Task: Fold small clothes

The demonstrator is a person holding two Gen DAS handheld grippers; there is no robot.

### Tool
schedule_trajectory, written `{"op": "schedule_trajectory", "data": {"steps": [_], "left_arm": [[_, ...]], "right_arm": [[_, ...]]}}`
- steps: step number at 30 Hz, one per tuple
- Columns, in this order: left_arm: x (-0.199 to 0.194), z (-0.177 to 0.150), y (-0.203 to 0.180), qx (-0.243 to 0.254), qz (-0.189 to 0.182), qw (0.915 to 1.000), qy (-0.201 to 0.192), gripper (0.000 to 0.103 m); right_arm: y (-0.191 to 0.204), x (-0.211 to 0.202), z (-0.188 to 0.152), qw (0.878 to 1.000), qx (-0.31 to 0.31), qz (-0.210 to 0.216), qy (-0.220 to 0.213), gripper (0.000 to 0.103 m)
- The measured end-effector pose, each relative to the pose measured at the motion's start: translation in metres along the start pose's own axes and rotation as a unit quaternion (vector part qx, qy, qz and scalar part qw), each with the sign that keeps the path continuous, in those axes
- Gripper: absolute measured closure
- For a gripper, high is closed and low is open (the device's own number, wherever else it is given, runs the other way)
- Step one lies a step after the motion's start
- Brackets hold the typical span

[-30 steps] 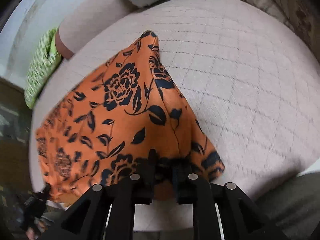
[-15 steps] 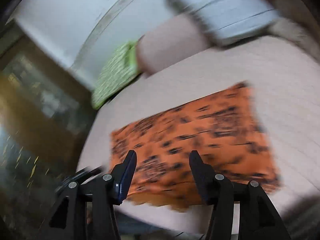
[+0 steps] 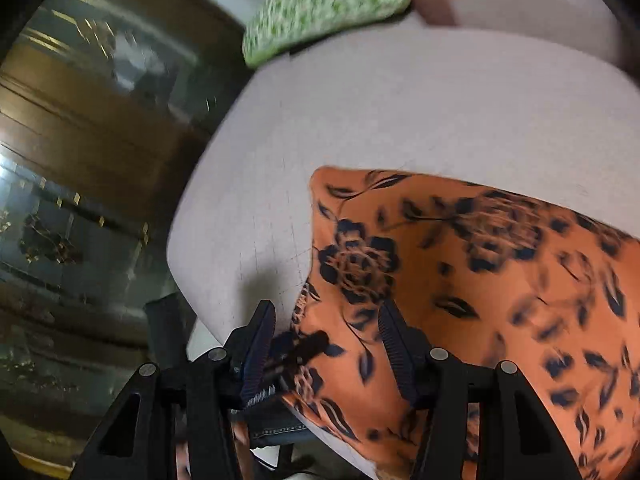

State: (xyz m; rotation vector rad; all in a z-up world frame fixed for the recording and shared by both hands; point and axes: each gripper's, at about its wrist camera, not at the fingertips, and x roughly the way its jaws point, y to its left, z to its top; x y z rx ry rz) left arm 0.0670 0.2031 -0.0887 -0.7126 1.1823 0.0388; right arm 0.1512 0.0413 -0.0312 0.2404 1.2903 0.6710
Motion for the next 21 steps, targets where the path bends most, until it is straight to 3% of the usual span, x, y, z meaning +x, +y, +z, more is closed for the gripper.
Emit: {"op": "schedule_trajectory", "data": {"steps": [1,2,4,7,13,18,21], "left_arm": [[0.000,0.000,0.004,-0.009,-0.012,0.9999,0.005,0.070],[0.003,0.001,0.010,-0.026,-0.039,0.9987,0.020,0.082],[0.006,0.002,0.019,-0.052,-0.064,0.9960,0.033,0.087],[0.002,0.002,0.020,-0.059,-0.081,0.9944,0.032,0.092],[-0.009,0.003,0.020,-0.079,-0.132,0.9879,0.022,0.096],[-0.010,0.004,0.017,-0.078,-0.130,0.9882,0.017,0.099],[-0.009,0.000,0.015,-0.079,-0.128,0.9884,0.018,0.100]], "right_arm": [[0.004,0.009,0.006,1.000,-0.002,-0.002,0.016,0.050],[0.008,0.021,0.015,0.999,0.001,-0.009,0.033,0.050],[0.011,0.040,0.023,0.998,0.012,-0.020,0.063,0.050],[0.016,0.068,0.033,0.994,0.033,-0.027,0.100,0.050],[0.037,0.110,0.039,0.983,0.027,-0.087,0.157,0.050],[0.043,0.152,0.035,0.966,-0.001,-0.162,0.201,0.050],[0.046,0.168,0.033,0.960,-0.022,-0.191,0.203,0.054]]}}
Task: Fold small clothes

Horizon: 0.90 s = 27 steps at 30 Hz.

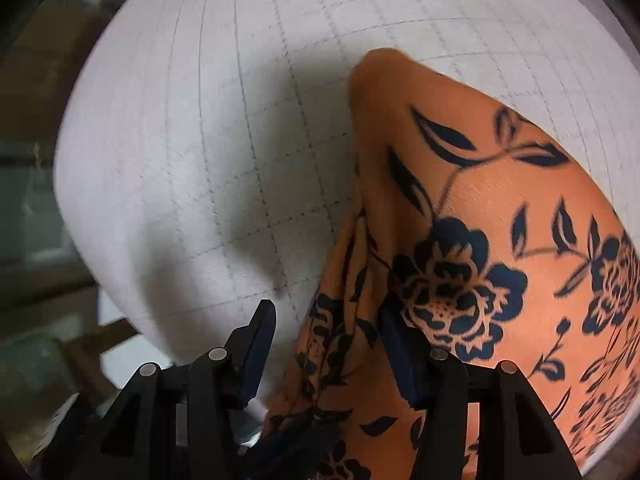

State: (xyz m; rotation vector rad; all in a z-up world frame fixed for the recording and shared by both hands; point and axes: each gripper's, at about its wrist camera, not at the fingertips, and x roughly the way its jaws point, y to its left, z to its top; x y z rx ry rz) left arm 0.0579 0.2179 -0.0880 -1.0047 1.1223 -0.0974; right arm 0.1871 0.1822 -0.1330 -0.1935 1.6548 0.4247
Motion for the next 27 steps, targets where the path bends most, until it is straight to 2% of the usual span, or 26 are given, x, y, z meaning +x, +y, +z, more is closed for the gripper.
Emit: {"op": "schedule_trajectory", "data": {"steps": [1,3,6,8,9,11,13,16,19,21,22,23,24,27], "left_arm": [[0.001,0.000,0.000,0.001,0.004,1.0000,0.001,0.100],[0.002,0.000,0.003,-0.008,0.027,0.9996,0.001,0.100],[-0.002,0.001,0.016,-0.050,0.031,0.9982,-0.007,0.094],[-0.011,0.001,0.015,-0.044,0.057,0.9968,-0.034,0.074],[-0.013,0.001,0.014,-0.041,0.067,0.9959,-0.045,0.067],[-0.011,0.003,0.013,-0.039,0.081,0.9946,-0.052,0.042],[-0.002,0.002,0.015,-0.036,0.086,0.9945,-0.047,0.042],[0.005,0.001,0.005,0.012,0.106,0.9932,-0.047,0.037],[0.020,-0.004,-0.004,0.053,0.106,0.9928,-0.016,0.037],[0.024,-0.004,-0.008,0.068,0.116,0.9907,-0.016,0.037],[0.026,-0.004,-0.008,0.069,0.122,0.9900,-0.018,0.049],[0.027,-0.003,-0.008,0.070,0.127,0.9892,-0.018,0.074],[0.031,-0.001,-0.004,0.063,0.105,0.9925,-0.003,0.081],[0.024,-0.007,0.002,0.038,0.068,0.9970,-0.003,0.088]], "right_arm": [[0.001,0.002,-0.001,1.000,-0.002,-0.011,-0.003,0.058],[0.003,0.001,-0.003,1.000,-0.010,-0.015,-0.007,0.059],[-0.007,-0.001,-0.008,1.000,0.004,0.013,-0.009,0.059],[-0.022,-0.005,-0.006,0.998,0.027,0.053,-0.006,0.059],[-0.028,-0.005,-0.005,0.997,0.038,0.071,-0.004,0.058],[-0.046,-0.004,-0.003,0.990,0.072,0.125,0.000,0.056],[-0.061,-0.002,-0.005,0.982,0.096,0.161,0.002,0.056],[-0.066,-0.001,-0.006,0.979,0.099,0.177,0.001,0.056],[-0.067,-0.002,-0.010,0.978,0.099,0.182,0.000,0.055],[-0.069,-0.003,-0.011,0.979,0.096,0.180,0.002,0.055],[-0.075,-0.003,-0.011,0.979,0.093,0.179,0.003,0.055],[-0.071,-0.002,-0.009,0.980,0.090,0.175,0.004,0.055],[-0.066,-0.002,-0.007,0.982,0.085,0.169,0.006,0.055],[-0.050,-0.004,-0.004,0.989,0.057,0.134,0.016,0.055]]}}
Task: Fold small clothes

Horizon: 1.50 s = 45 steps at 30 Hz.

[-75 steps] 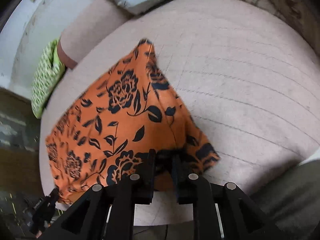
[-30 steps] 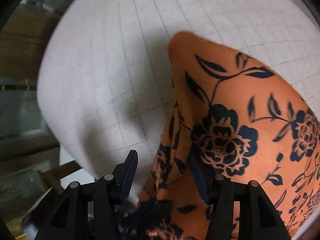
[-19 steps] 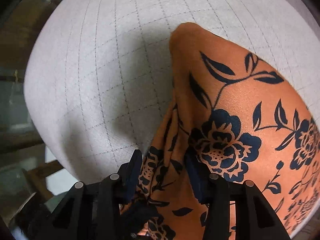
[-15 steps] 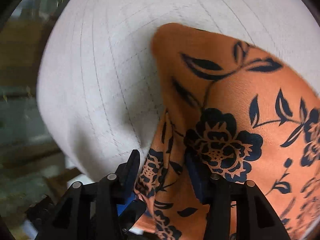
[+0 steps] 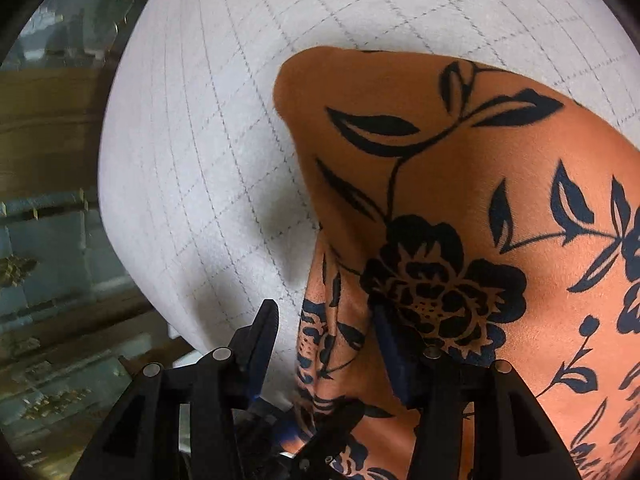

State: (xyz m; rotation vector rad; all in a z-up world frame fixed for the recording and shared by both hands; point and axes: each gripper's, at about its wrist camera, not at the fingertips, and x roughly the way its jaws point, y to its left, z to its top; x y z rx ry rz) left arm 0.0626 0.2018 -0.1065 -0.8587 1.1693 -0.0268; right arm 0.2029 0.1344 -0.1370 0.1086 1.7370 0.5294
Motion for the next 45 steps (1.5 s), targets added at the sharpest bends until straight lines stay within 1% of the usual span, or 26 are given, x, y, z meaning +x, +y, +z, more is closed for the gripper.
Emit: {"op": "schedule_trajectory", "data": {"steps": [2,4,6,7,8,9,10,12,15,17,19,21,23,26,27,28,29,31,32,33,34,36,37,38,41,45], "left_arm": [[-0.008,-0.001,-0.002,0.006,-0.016,0.9998,-0.011,0.089],[-0.015,-0.002,-0.010,0.024,-0.028,0.9990,-0.024,0.092],[-0.019,-0.003,-0.013,0.027,-0.045,0.9983,-0.026,0.096],[-0.021,-0.002,-0.013,0.023,-0.051,0.9980,-0.028,0.096],[-0.024,-0.001,-0.012,0.020,-0.057,0.9977,-0.030,0.096],[-0.026,-0.001,-0.011,0.020,-0.062,0.9974,-0.032,0.096],[-0.029,-0.001,-0.010,0.022,-0.066,0.9970,-0.035,0.096],[-0.037,-0.005,-0.014,0.037,-0.074,0.9955,-0.046,0.096],[-0.055,-0.014,-0.027,0.073,-0.094,0.9910,-0.061,0.096],[-0.069,-0.028,-0.045,0.115,-0.104,0.9859,-0.063,0.096],[-0.079,-0.050,-0.071,0.162,-0.097,0.9788,-0.079,0.096],[-0.088,-0.078,-0.105,0.218,-0.089,0.9681,-0.086,0.096],[-0.090,-0.102,-0.134,0.261,-0.090,0.9579,-0.081,0.098],[-0.085,-0.133,-0.173,0.304,-0.095,0.9454,-0.067,0.098],[-0.081,-0.148,-0.194,0.327,-0.098,0.9379,-0.063,0.099],[-0.081,-0.155,-0.203,0.341,-0.098,0.9331,-0.059,0.099],[-0.074,-0.169,-0.223,0.363,-0.096,0.9253,-0.053,0.099],[-0.062,-0.183,-0.247,0.395,-0.082,0.9136,-0.049,0.099],[-0.048,-0.186,-0.262,0.411,-0.071,0.9078,-0.045,0.099],[-0.028,-0.191,-0.279,0.424,-0.062,0.9030,-0.031,0.099],[-0.018,-0.195,-0.284,0.430,-0.056,0.9007,-0.020,0.099],[0.016,-0.205,-0.302,0.444,-0.036,0.8954,0.001,0.099],[0.030,-0.211,-0.306,0.447,-0.026,0.8942,0.012,0.099],[0.044,-0.209,-0.309,0.447,-0.019,0.8941,0.020,0.099],[0.083,-0.206,-0.318,0.441,-0.005,0.8963,0.045,0.099],[0.102,-0.216,-0.313,0.427,-0.002,0.9013,0.074,0.099]], "right_arm": [[0.011,0.003,0.001,0.999,-0.021,-0.031,0.003,0.056],[0.022,0.005,0.000,0.997,-0.037,-0.065,0.004,0.056],[0.037,0.010,-0.003,0.992,-0.066,-0.112,-0.001,0.058],[0.041,0.012,-0.005,0.989,-0.075,-0.127,-0.003,0.063],[0.046,0.013,-0.008,0.983,-0.089,-0.159,-0.009,0.070],[0.050,0.013,-0.010,0.980,-0.096,-0.175,-0.014,0.081],[0.052,0.009,-0.012,0.979,-0.102,-0.174,-0.022,0.084],[0.051,-0.005,-0.017,0.982,-0.102,-0.151,-0.039,0.088],[0.033,-0.040,-0.031,0.990,-0.094,-0.080,-0.074,0.089],[0.015,-0.070,-0.050,0.990,-0.092,-0.031,-0.104,0.089],[-0.001,-0.098,-0.076,0.986,-0.089,0.021,-0.141,0.089],[-0.020,-0.127,-0.109,0.976,-0.096,0.067,-0.185,0.089],[-0.046,-0.155,-0.144,0.965,-0.093,0.099,-0.226,0.089],[-0.089,-0.183,-0.191,0.951,-0.067,0.135,-0.271,0.090],[-0.110,-0.195,-0.208,0.943,-0.054,0.153,-0.289,0.090],[-0.129,-0.204,-0.225,0.937,-0.043,0.167,-0.304,0.090],[-0.146,-0.209,-0.240,0.930,-0.033,0.179,-0.319,0.090],[-0.198,-0.217,-0.263,0.913,-0.002,0.215,-0.346,0.090],[-0.210,-0.220,-0.272,0.908,0.011,0.224,-0.353,0.090],[-0.237,-0.219,-0.279,0.900,0.035,0.242,-0.360,0.090],[-0.258,-0.221,-0.279,0.894,0.052,0.258,-0.363,0.090],[-0.303,-0.207,-0.285,0.881,0.099,0.290,-0.360,0.090],[-0.315,-0.204,-0.292,0.881,0.114,0.291,-0.356,0.090],[-0.331,-0.198,-0.291,0.881,0.137,0.291,-0.346,0.090],[-0.354,-0.178,-0.284,0.882,0.185,0.292,-0.320,0.090],[-0.372,-0.169,-0.282,0.889,0.225,0.269,-0.295,0.090]]}}
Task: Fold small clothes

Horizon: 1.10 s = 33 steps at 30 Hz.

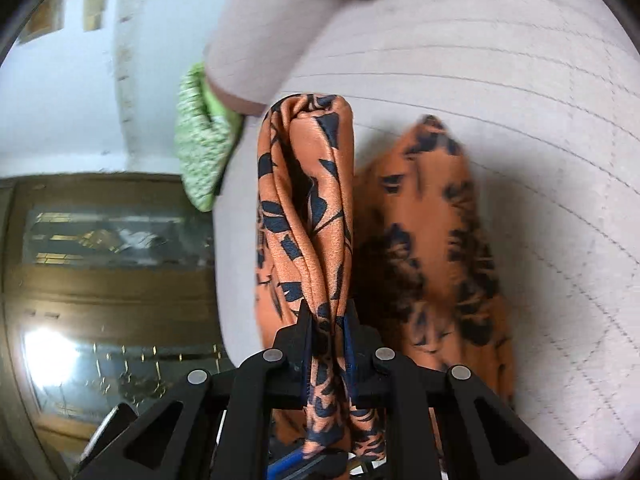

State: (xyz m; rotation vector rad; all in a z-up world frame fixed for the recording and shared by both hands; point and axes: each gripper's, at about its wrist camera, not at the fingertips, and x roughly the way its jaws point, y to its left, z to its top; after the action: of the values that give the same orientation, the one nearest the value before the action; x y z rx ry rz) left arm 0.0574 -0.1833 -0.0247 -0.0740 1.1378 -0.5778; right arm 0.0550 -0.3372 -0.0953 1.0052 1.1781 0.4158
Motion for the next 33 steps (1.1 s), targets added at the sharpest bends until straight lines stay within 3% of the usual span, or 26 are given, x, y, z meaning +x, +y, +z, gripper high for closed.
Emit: {"op": "schedule_trajectory", "data": {"steps": [2,4,6,9,12,13,15,17,18,20,22,23,24,25,30,33], "left_arm": [[0.013,0.006,0.002,0.003,-0.007,1.0000,0.001,0.098],[0.035,0.010,0.016,0.002,-0.021,0.9997,0.014,0.098],[0.051,0.001,0.026,-0.028,-0.027,0.9970,0.067,0.098],[0.017,-0.010,0.044,-0.052,-0.075,0.9953,0.033,0.093],[-0.022,-0.021,0.059,-0.066,-0.094,0.9933,0.010,0.070],[-0.035,-0.025,0.064,-0.068,-0.087,0.9939,-0.005,0.065],[-0.049,-0.032,0.074,-0.067,-0.066,0.9953,-0.023,0.065],[-0.056,-0.039,0.087,-0.075,-0.048,0.9957,-0.029,0.065],[-0.054,-0.046,0.093,-0.082,-0.037,0.9956,-0.028,0.065],[-0.046,-0.052,0.102,-0.100,-0.033,0.9941,-0.025,0.065],[-0.043,-0.063,0.105,-0.113,-0.034,0.9928,-0.019,0.065],[-0.038,-0.064,0.105,-0.115,-0.028,0.9929,-0.016,0.065],[-0.031,-0.064,0.104,-0.111,-0.019,0.9936,-0.009,0.065],[-0.029,-0.063,0.100,-0.108,-0.015,0.9940,-0.005,0.065],[-0.022,-0.062,0.084,-0.069,-0.004,0.9976,-0.001,0.064],[-0.001,-0.064,0.081,-0.059,0.007,0.9977,0.031,0.064]], "right_arm": [[-0.001,-0.014,0.012,1.000,0.000,-0.007,0.002,0.090],[-0.008,-0.006,0.018,0.997,-0.008,-0.080,-0.002,0.090],[-0.025,0.011,0.022,0.991,0.013,-0.130,0.021,0.090],[-0.024,0.000,0.014,0.994,0.035,-0.107,0.012,0.089],[-0.008,-0.019,0.003,0.993,0.013,-0.119,-0.014,0.086],[-0.001,-0.023,-0.002,0.992,0.001,-0.122,-0.020,0.085],[0.008,-0.027,-0.007,0.994,-0.020,-0.108,-0.026,0.084],[0.013,-0.034,-0.018,0.994,-0.046,-0.096,-0.033,0.075],[0.018,-0.034,-0.027,0.993,-0.054,-0.098,-0.038,0.064],[0.015,-0.032,-0.043,0.991,-0.060,-0.116,-0.038,0.060],[0.003,-0.019,-0.058,0.985,-0.054,-0.162,-0.019,0.060],[-0.002,-0.007,-0.062,0.978,-0.056,-0.199,0.000,0.062],[-0.002,-0.001,-0.062,0.974,-0.065,-0.216,0.008,0.080],[0.001,0.000,-0.064,0.973,-0.073,-0.220,0.012,0.092],[0.031,-0.032,-0.073,0.961,-0.108,-0.247,-0.057,0.097],[-0.008,0.000,-0.061,0.959,-0.051,-0.280,-0.008,0.097]]}}
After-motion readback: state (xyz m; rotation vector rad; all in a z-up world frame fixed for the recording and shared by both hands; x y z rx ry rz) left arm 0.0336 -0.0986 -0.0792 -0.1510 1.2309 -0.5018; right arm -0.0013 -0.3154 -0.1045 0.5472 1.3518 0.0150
